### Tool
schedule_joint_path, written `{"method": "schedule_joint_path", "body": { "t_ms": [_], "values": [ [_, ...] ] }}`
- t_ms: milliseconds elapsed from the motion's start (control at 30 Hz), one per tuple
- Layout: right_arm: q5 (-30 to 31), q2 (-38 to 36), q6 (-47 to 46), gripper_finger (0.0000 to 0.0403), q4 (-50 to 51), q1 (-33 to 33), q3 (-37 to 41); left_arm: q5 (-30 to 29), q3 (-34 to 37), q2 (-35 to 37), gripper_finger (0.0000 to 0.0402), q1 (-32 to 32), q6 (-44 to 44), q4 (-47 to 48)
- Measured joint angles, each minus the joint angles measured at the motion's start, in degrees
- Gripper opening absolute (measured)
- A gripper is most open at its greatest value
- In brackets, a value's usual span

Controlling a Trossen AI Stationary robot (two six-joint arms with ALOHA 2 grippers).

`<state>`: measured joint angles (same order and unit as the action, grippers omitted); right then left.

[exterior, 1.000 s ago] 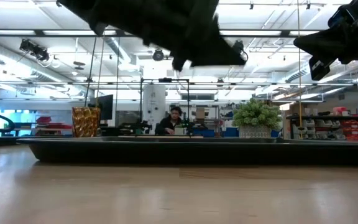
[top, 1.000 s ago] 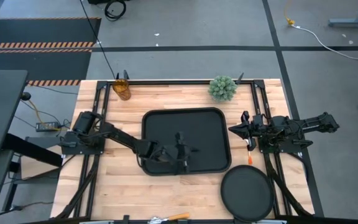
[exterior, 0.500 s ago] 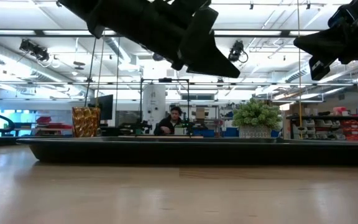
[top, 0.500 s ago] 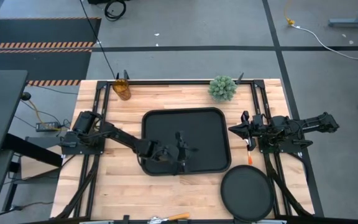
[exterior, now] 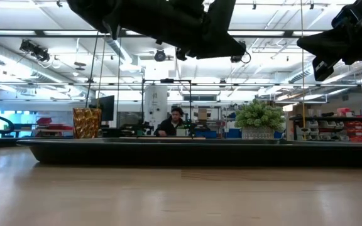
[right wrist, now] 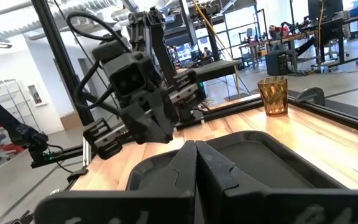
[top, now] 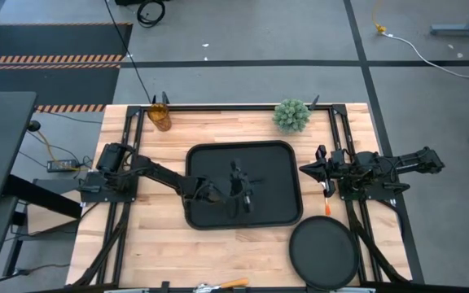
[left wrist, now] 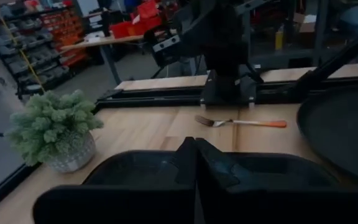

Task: Pick and place plate/cup/fork/spoon on tray
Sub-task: Put the black plate on the black serving tray

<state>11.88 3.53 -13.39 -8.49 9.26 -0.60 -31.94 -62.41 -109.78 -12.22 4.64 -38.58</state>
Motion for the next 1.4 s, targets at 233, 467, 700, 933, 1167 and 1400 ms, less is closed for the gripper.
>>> {"method": "schedule_joint_path", "body": {
  "t_ms": [233, 467, 700, 933, 1167, 1400],
  "values": [
    [0.48, 0.0, 3.69, 0.0009, -0.02, 0.0, 0.0, -0.01, 0.02, -0.02, 0.0009, -0.19, -0.98, 6.41],
    [0.46, 0.0, 2.74, 0.0009, -4.11, 0.0, 0.0, 0.12, 0.04, -0.04, 0.0009, -0.03, -0.87, 7.97],
    [0.46, -0.01, 1.38, 0.0009, -12.13, 0.0, -0.02, 0.01, 0.0, -0.04, 0.0009, 2.64, 0.53, 1.88],
    [0.15, -0.02, -1.39, 0.0009, -18.48, 0.0, -0.04, 0.02, 0.0, -0.04, 0.0009, 3.8, 0.54, -0.59],
    [-5.36, 0.18, 1.67, 0.0009, -17.53, 0.0, -0.03, 0.01, 0.0, -0.04, 0.0009, 4.02, 0.55, -0.6],
    [12.56, 0.8, 2.96, 0.0009, -12.14, 0.04, -0.04, 2.05, 0.0, -0.04, 0.0009, 3.97, 0.55, -2.98]
  ]
}}
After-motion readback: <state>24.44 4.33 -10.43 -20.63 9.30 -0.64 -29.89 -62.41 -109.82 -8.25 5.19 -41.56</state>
